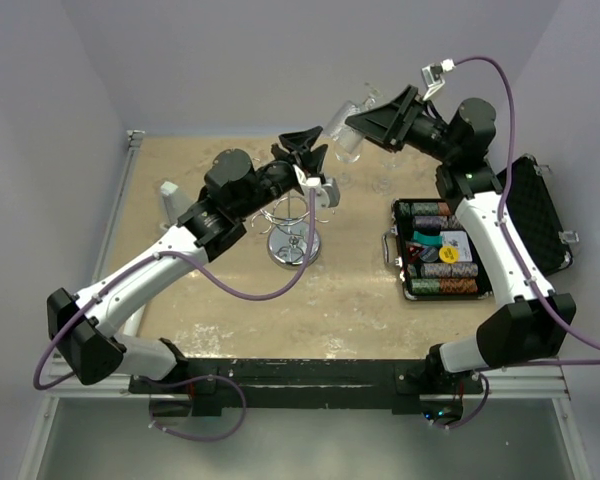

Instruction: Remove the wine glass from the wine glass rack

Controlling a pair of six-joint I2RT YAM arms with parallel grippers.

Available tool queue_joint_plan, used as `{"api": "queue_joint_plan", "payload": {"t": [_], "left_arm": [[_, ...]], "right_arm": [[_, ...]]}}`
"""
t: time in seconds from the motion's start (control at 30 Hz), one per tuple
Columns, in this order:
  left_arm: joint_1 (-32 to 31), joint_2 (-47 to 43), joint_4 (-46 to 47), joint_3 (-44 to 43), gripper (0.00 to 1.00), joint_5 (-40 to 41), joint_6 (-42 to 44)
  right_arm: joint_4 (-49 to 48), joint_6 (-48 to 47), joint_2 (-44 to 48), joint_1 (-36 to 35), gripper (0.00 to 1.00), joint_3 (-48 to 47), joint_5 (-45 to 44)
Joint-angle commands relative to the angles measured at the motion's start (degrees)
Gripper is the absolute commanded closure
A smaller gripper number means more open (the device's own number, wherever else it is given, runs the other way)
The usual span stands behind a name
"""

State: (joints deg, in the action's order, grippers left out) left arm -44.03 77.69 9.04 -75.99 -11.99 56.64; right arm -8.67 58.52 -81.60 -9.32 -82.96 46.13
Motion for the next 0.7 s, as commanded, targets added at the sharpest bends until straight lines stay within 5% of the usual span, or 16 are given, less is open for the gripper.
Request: {"api": "queue_joint_plan", "payload": {"t": [0.0, 0.67], "left_arm": [[-0.18, 0.97, 10.9, 0.49, 0.57, 4.69, 3.38], [-0.79, 3.36, 20.14, 4.87, 0.55, 3.46, 10.24]], "right_arm": [[-4.52, 0.98, -0.05, 0.27, 1.0, -2.03, 0.63], [-6.01, 1.07, -0.4, 0.44, 1.0, -1.68, 0.98]]}}
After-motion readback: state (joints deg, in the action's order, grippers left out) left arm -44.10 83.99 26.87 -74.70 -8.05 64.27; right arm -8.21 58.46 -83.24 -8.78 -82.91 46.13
